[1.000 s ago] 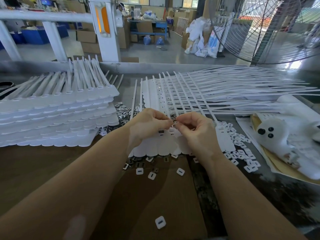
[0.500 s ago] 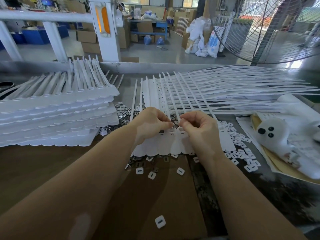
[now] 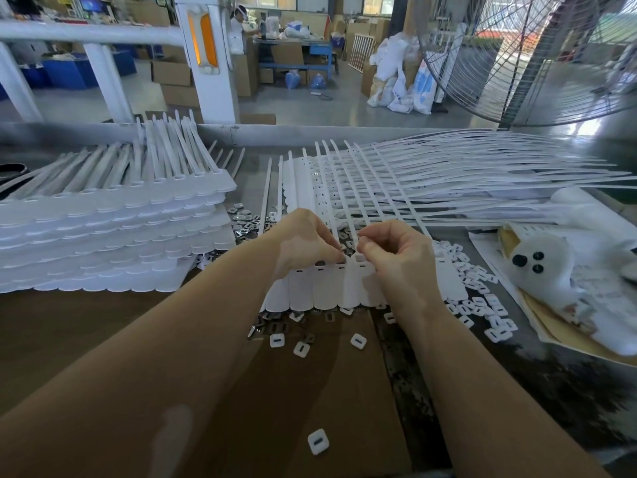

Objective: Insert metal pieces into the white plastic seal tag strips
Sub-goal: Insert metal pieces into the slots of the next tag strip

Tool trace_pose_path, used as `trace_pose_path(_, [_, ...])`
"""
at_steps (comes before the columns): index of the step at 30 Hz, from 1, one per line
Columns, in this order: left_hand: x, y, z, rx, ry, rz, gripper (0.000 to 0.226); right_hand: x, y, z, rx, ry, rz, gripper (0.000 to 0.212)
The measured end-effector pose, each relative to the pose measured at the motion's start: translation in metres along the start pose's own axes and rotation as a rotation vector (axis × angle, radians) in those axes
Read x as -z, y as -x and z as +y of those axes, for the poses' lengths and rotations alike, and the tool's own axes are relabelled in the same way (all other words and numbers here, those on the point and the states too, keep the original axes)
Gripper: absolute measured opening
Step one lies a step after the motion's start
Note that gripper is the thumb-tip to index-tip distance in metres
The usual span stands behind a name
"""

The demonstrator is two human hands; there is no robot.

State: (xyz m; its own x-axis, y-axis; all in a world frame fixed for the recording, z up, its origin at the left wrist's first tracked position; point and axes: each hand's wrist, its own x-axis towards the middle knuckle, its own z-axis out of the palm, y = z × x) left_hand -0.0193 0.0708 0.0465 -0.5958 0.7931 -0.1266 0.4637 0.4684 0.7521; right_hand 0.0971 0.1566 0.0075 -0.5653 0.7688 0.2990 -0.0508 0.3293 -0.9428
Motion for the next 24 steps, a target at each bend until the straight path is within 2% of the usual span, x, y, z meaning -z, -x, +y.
trace_pose_path(13, [0.002, 0.004, -0.002, -0.008, 0.076, 0.067, 0.004, -0.001, -0.001, 0.001, 0.013, 0.059, 0.001, 0.017])
trace_pose_path(16, [0.008, 0.008, -0.008, -0.017, 0.108, 0.126, 0.005, -0.001, 0.0, 0.002, 0.023, 0.089, 0.0, 0.014])
trace_pose_path(20, [0.009, 0.018, -0.023, -0.034, 0.005, 0.268, 0.008, -0.003, 0.002, 0.002, 0.061, 0.189, -0.015, 0.017])
trace_pose_path(24, [0.006, 0.028, -0.041, 0.002, -0.356, 0.487, 0.025, -0.006, 0.004, 0.003, 0.098, 0.334, -0.085, 0.015])
